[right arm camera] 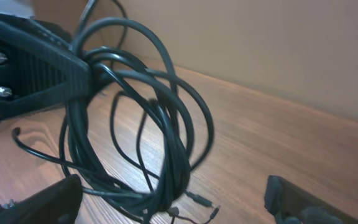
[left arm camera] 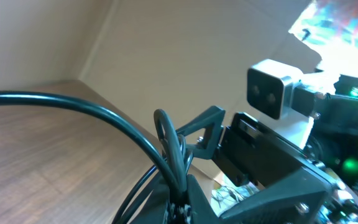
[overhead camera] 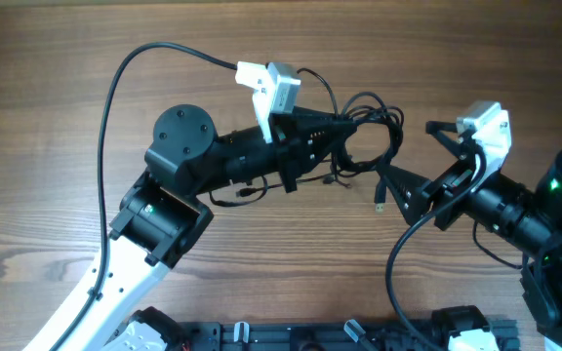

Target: Untangle cables

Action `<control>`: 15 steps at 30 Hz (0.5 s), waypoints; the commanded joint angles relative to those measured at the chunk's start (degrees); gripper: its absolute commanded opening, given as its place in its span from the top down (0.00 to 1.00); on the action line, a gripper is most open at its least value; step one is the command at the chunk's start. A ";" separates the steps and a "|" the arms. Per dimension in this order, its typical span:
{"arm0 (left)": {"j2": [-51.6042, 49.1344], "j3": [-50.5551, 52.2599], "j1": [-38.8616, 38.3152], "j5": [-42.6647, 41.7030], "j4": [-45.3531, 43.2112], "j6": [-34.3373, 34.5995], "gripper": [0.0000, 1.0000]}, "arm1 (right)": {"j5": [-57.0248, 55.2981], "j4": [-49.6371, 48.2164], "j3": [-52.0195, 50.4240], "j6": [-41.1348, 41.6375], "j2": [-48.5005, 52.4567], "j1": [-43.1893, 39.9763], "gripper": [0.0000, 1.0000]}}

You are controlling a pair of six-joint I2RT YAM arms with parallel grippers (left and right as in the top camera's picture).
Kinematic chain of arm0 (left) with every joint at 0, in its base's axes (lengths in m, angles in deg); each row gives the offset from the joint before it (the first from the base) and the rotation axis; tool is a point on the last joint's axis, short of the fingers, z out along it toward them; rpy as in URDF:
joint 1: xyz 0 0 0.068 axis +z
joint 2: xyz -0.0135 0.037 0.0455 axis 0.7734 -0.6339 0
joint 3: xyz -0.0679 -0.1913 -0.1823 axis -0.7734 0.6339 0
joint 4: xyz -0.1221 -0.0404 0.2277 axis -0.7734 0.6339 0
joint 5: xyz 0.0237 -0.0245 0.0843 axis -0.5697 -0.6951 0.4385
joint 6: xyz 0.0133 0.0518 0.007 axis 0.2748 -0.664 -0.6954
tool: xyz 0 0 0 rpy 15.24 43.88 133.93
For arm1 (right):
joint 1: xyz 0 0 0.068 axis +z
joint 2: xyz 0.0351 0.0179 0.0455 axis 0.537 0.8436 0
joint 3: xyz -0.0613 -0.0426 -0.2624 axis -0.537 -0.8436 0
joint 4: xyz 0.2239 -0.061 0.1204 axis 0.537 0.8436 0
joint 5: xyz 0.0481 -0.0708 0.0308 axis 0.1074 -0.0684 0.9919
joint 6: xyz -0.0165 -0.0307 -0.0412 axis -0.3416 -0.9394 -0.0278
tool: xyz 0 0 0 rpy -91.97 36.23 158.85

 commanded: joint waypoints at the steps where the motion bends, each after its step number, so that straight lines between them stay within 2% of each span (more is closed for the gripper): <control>1: 1.22 -0.57 0.20 -5.99 -0.42 -1.33 0.96 | 5.03 -1.27 0.24 -2.49 0.00 0.20 0.17; 5: 1.16 -0.57 0.20 -7.50 -0.42 -1.33 0.96 | 10.56 -2.67 0.24 -2.51 0.04 0.20 0.37; 7: 1.16 -0.57 0.20 -8.44 -0.44 -1.33 0.96 | 12.07 -2.69 0.24 -2.45 0.39 0.20 0.59; 8: 1.16 -0.57 0.20 -8.39 -0.42 -1.33 0.96 | 12.50 -2.67 0.24 -2.45 0.63 0.20 0.76; 10: 0.98 -0.57 0.22 -8.35 -0.42 -1.33 0.96 | 14.53 -2.69 0.24 -2.45 1.29 0.20 0.95; 15: 0.72 -0.57 0.22 -7.63 -0.42 -1.33 0.96 | 16.04 -2.43 0.24 -2.43 2.32 0.20 0.96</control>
